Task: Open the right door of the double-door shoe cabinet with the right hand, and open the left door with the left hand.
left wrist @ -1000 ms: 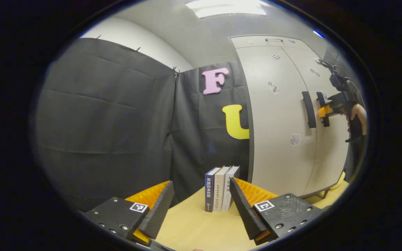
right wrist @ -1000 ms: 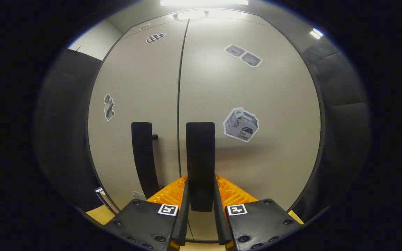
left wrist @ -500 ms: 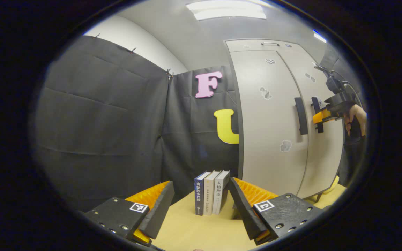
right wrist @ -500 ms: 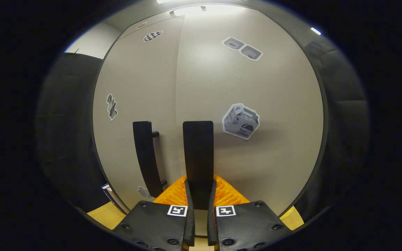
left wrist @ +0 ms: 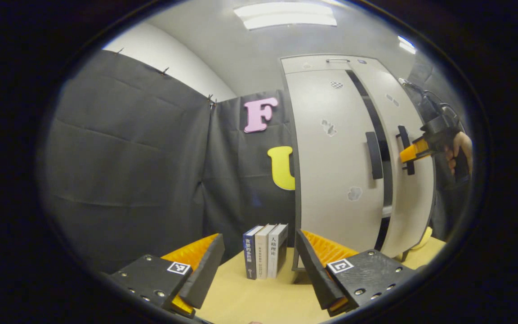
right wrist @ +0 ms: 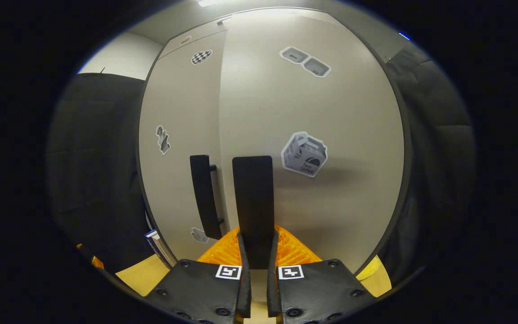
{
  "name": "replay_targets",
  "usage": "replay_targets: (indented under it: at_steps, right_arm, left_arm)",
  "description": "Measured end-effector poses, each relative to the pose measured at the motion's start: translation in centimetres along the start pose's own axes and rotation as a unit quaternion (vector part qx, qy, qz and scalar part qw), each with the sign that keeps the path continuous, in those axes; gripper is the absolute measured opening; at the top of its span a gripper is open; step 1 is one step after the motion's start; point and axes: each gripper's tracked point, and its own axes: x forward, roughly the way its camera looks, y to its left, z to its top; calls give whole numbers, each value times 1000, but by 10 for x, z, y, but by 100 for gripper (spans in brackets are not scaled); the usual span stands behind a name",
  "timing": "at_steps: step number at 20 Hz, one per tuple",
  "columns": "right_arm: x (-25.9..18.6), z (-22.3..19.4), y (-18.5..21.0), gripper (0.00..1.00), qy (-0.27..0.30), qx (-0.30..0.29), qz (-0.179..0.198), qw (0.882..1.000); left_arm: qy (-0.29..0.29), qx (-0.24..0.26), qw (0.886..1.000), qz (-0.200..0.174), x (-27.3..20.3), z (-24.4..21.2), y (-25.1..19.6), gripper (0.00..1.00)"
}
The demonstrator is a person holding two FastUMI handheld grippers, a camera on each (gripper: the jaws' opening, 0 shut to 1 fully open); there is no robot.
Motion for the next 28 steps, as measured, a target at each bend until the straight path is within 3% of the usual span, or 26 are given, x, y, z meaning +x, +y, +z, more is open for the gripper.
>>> replay_targets:
  at_steps: [16,28]
  right_arm:
    - [-56,3,-18,16,-4,4,64,998]
    - [-92,-3,-43,15,-8,21,69,997]
  left_arm:
    - [-26,14,999,-20,-28,31,-54,94]
    - [-38,19,996,-84,-42,47,-121,94]
